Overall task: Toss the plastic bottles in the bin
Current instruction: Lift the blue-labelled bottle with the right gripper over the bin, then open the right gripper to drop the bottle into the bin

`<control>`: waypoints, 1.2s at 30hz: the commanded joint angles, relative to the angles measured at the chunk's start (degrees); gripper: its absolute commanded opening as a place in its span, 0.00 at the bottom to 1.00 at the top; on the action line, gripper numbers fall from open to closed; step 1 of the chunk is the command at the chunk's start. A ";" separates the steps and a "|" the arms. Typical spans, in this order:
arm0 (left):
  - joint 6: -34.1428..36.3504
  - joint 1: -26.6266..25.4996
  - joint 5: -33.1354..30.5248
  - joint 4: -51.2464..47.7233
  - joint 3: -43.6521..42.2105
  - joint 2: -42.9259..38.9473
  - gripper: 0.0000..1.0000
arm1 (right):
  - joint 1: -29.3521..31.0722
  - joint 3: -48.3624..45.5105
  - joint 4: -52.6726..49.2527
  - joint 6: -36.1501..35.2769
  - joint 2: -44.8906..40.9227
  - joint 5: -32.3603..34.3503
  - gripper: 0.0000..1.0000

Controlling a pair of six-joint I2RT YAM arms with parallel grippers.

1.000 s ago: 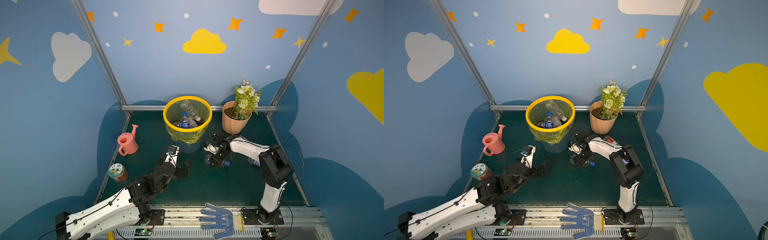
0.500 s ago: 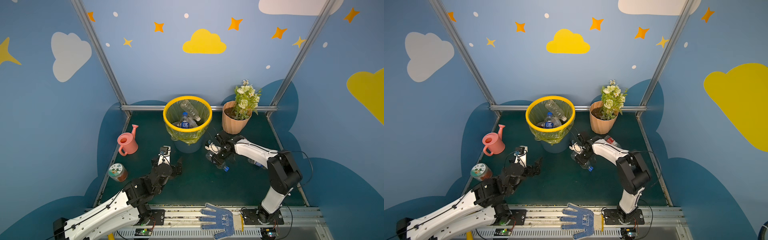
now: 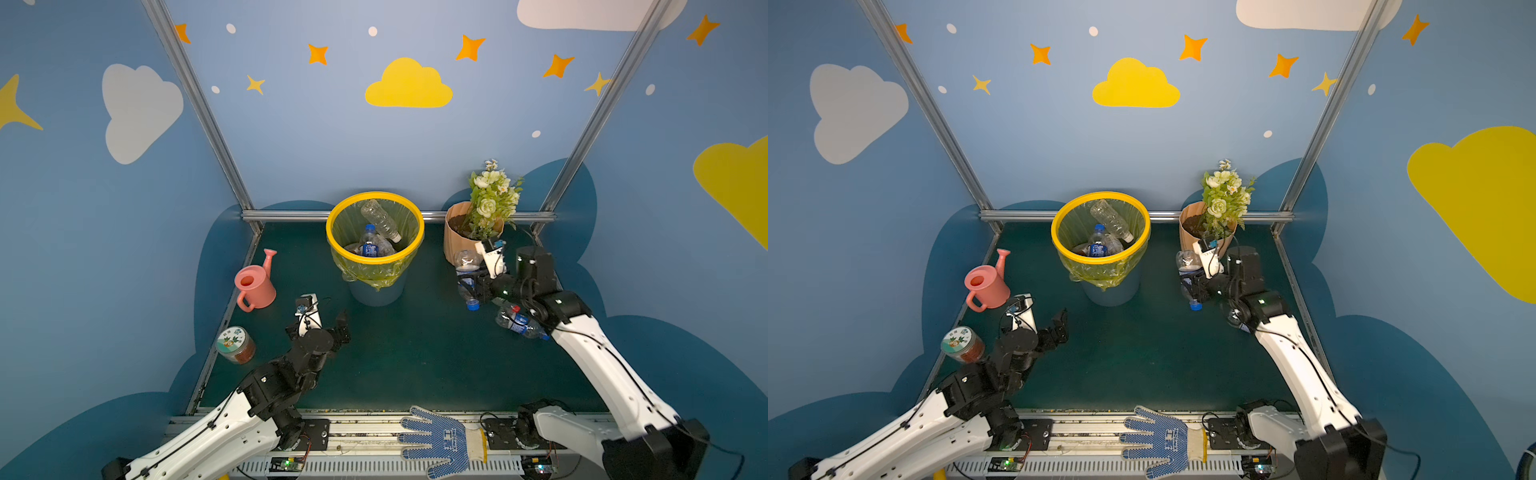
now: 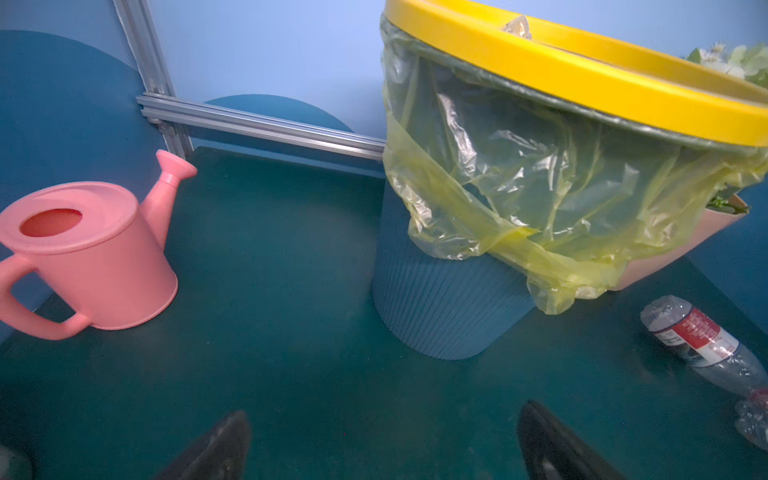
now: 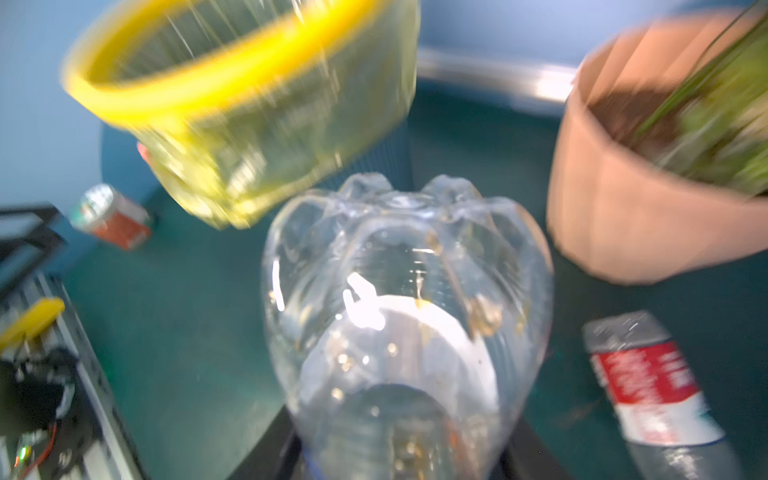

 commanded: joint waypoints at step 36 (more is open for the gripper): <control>2.10 5.47 11.69 0.49 1.55 5.14 1.00 | 8.14 37.61 9.35 14.40 22.32 1.22 0.94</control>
